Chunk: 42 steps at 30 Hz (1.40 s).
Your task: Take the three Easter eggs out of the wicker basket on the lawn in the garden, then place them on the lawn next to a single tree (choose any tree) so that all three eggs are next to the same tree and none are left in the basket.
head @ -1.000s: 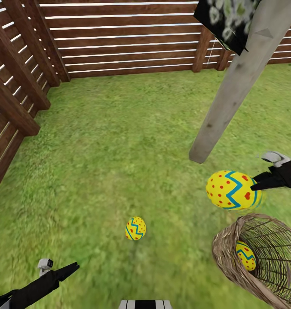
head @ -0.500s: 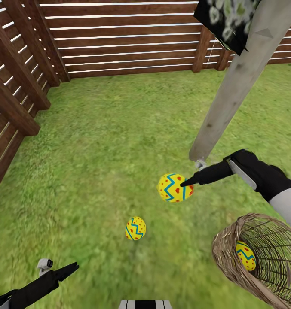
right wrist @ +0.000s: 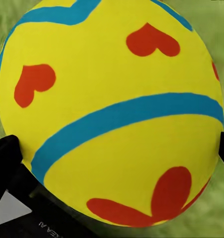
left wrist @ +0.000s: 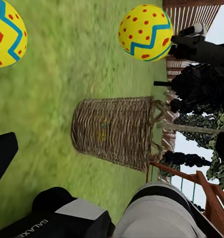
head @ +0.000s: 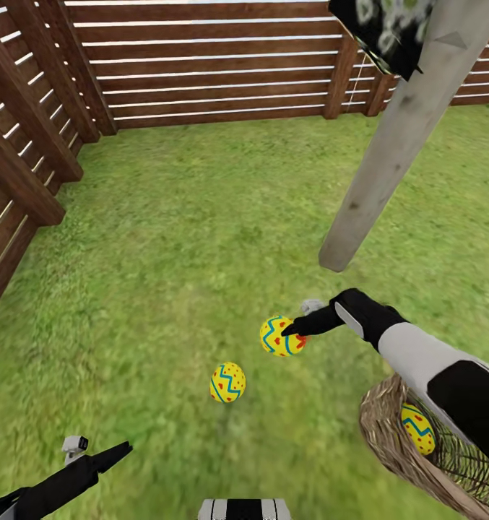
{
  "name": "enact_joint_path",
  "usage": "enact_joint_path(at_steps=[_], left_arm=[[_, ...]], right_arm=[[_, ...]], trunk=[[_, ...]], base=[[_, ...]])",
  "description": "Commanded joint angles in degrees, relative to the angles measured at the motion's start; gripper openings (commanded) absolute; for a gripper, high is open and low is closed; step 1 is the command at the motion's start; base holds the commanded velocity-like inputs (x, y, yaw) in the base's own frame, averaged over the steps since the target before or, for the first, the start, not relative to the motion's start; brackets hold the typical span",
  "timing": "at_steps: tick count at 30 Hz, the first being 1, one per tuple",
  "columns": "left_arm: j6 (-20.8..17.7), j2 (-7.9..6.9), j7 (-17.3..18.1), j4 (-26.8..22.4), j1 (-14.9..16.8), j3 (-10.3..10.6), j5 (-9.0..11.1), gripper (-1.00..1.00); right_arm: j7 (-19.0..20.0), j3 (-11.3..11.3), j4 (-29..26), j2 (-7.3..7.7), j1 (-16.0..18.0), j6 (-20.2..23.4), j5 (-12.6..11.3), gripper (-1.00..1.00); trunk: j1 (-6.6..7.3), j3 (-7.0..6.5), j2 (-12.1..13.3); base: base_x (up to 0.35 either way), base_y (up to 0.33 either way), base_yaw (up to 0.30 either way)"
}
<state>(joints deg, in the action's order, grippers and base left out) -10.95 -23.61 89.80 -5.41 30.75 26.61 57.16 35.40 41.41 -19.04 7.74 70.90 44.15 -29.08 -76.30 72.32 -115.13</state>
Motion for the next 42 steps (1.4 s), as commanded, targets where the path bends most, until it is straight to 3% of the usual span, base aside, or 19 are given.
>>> enact_joint_path(at_steps=[1,6,12,17,42], left_arm=[[-0.6,-0.03,0.2,0.0,0.0,0.5,0.4,1.0],[-0.6,-0.03,0.2,0.0,0.0,0.5,0.4,1.0],[-0.6,-0.03,0.2,0.0,0.0,0.5,0.3,1.0],[-0.6,-0.02,0.2,0.0,0.0,0.5,0.2,1.0],[-0.6,0.14,0.2,0.0,0.0,0.5,0.2,1.0]], right_arm=[[-0.3,0.2,0.3,-0.77,0.0,-0.2,0.0,-1.0],[-0.8,0.2,4.8,-4.73,0.0,-0.7,0.2,-1.0],[-5.9,0.3,6.4,-6.42,0.0,-1.3,0.2,-1.0],[-6.8,0.2,8.5,-6.84,0.0,-3.8,0.2,-1.0],[-7.4,0.3,9.8,-7.78,0.0,-4.1,0.2,-1.0]], trunk=[[-0.22,0.22,-0.4],[-1.32,1.12,-2.4],[-2.64,2.19,-4.8],[-3.73,3.09,-6.8],[-9.22,7.58,-16.9]], base=[[0.0,0.0,0.0],[0.0,0.0,0.0],[0.0,0.0,0.0],[0.0,0.0,0.0],[0.0,0.0,0.0]])
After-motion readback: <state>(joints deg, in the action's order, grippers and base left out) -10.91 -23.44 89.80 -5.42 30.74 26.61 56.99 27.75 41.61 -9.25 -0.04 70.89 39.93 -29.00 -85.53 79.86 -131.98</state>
